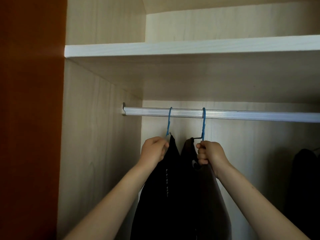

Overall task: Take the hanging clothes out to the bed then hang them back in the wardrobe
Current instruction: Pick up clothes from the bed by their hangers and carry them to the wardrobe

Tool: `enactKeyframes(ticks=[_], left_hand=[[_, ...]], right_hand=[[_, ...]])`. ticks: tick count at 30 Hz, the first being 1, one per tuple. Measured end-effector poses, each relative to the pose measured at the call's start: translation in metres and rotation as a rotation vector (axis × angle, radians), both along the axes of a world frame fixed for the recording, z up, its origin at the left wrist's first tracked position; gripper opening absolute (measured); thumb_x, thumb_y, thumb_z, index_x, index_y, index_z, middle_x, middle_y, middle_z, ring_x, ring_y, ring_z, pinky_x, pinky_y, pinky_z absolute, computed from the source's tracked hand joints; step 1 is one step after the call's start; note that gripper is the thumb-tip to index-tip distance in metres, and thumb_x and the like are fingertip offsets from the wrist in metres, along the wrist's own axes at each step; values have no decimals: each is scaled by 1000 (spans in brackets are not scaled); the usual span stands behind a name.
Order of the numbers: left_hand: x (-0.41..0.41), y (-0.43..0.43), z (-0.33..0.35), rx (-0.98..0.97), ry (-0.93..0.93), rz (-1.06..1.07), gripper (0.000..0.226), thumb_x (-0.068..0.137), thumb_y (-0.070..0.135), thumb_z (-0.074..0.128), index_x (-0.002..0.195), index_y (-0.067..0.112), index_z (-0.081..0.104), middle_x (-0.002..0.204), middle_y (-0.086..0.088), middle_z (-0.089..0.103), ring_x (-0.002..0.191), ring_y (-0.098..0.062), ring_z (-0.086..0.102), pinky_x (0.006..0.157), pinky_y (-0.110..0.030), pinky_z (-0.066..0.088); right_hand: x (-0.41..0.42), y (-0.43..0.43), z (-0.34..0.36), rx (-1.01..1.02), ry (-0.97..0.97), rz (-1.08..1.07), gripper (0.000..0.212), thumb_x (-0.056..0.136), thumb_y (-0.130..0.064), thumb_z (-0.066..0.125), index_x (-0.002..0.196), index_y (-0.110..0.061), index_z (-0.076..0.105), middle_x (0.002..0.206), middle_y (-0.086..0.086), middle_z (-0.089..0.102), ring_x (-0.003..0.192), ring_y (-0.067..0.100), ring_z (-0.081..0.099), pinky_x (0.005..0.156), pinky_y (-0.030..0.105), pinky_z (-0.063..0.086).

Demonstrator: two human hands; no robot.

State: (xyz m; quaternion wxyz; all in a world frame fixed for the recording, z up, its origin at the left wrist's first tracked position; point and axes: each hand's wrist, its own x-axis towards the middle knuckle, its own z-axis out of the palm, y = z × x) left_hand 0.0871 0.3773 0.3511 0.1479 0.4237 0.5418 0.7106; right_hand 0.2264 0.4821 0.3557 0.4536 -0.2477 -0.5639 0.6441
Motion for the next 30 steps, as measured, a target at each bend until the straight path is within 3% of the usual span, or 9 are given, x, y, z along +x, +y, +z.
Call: enactKeyframes(ticks=[18,23,27,30], left_hand=[[17,13,-10,51,-25,-111,31,91,-1,40,63,8,50,35,8,33,29,-4,28,33,-14,23],[13,13,-13,64,-19,-56,29,91,2,41,65,7,51,38,6,34,30,-6,28,34,-17,24],[7,13,-14,69,-38,-17,29,90,2,42,63,10,50,45,1,35,34,-9,29,37,-18,24],[4,11,-15,59,-33,-11,29,90,3,43,63,10,50,47,-1,36,33,-8,31,37,-19,25]], right_hand=[[6,-1,-3,-44,67,-52,32,99,-8,37,68,-7,47,34,-6,30,26,6,24,30,12,18],[8,0,-3,-39,59,-86,31,98,-7,37,69,-7,47,37,-4,30,27,6,24,30,15,20],[12,2,-4,-8,60,-149,29,97,-5,39,69,-7,47,49,1,29,31,7,24,32,17,20],[15,7,-7,-3,92,-183,28,95,-4,39,68,-8,47,42,-2,29,30,7,23,31,17,20]])
